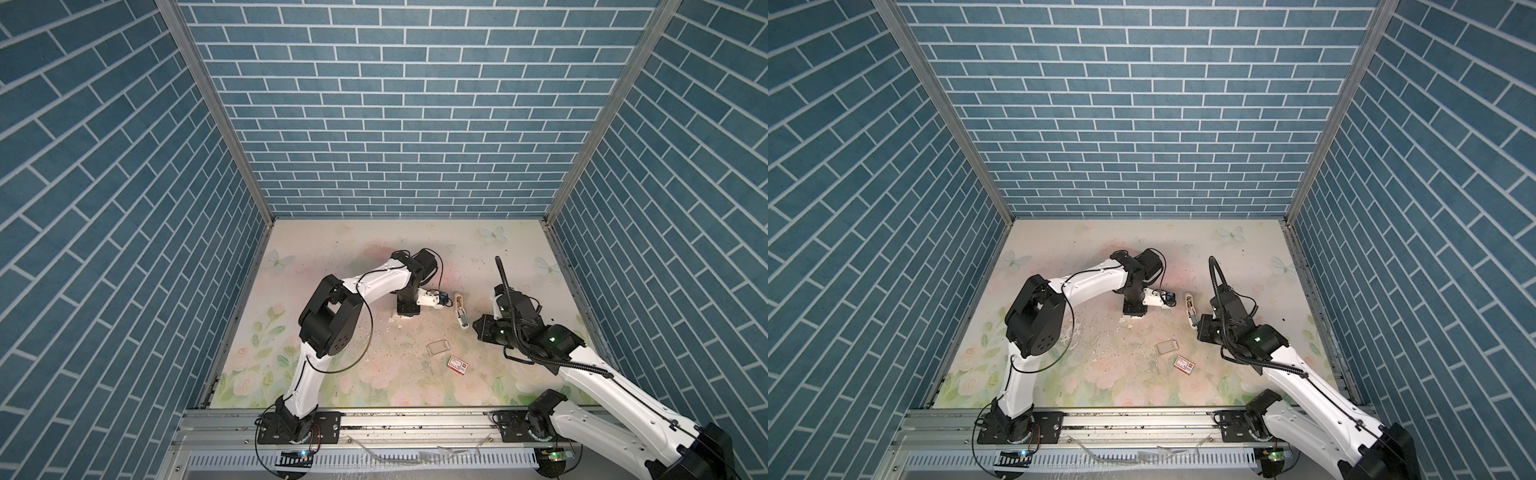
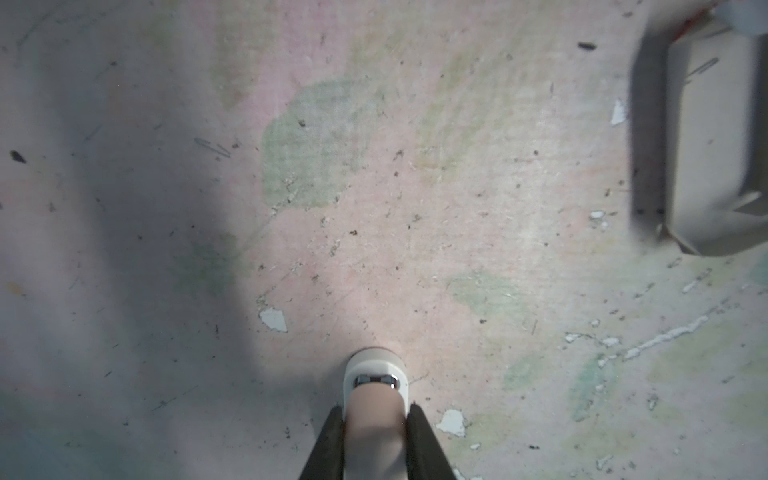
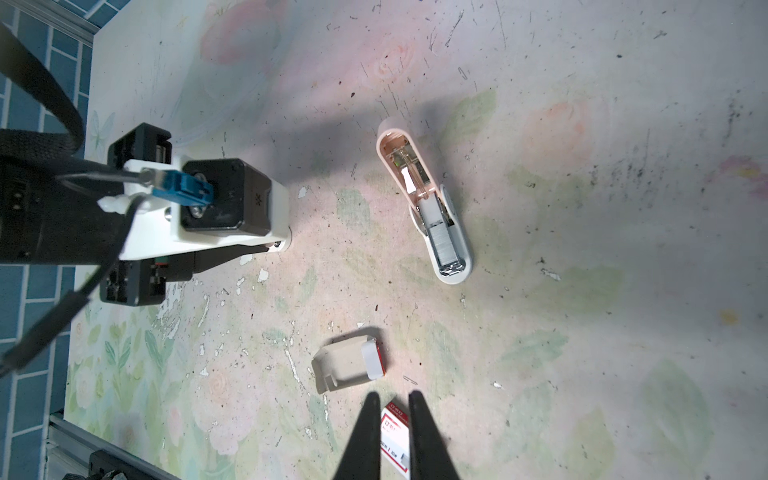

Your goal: Load the staples into the stapler

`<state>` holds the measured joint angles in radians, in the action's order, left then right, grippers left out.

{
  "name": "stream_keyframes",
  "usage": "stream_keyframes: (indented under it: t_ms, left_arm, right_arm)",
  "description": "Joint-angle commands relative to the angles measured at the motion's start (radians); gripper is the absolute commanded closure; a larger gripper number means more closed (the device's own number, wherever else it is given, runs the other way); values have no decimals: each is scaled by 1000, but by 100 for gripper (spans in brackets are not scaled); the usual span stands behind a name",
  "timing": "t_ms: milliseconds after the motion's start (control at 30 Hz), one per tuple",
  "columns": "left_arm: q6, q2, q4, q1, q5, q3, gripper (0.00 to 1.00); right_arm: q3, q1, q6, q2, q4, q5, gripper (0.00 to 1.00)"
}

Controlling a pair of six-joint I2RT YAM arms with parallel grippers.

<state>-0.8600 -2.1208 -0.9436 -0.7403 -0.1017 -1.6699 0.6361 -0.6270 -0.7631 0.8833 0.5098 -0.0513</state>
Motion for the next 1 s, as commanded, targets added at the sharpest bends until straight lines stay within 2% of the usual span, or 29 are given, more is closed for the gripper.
stream_keyframes:
  t_ms: [0, 533, 833, 967]
  left_arm:
    - [9, 6, -49, 10, 36, 35, 75]
    - [14, 79, -31, 12, 36, 79, 63]
    - [18, 105, -24, 11, 25, 84, 46]
    - [19, 118, -28, 14, 23, 79, 42]
  right_arm:
    - [-8, 3, -33, -14, 6, 24, 84]
    - [-9, 3, -33, -15, 7, 31, 84]
    - [-8, 3, -34, -1, 3, 39, 82]
    - [-16, 3, -33, 43, -25, 34, 78]
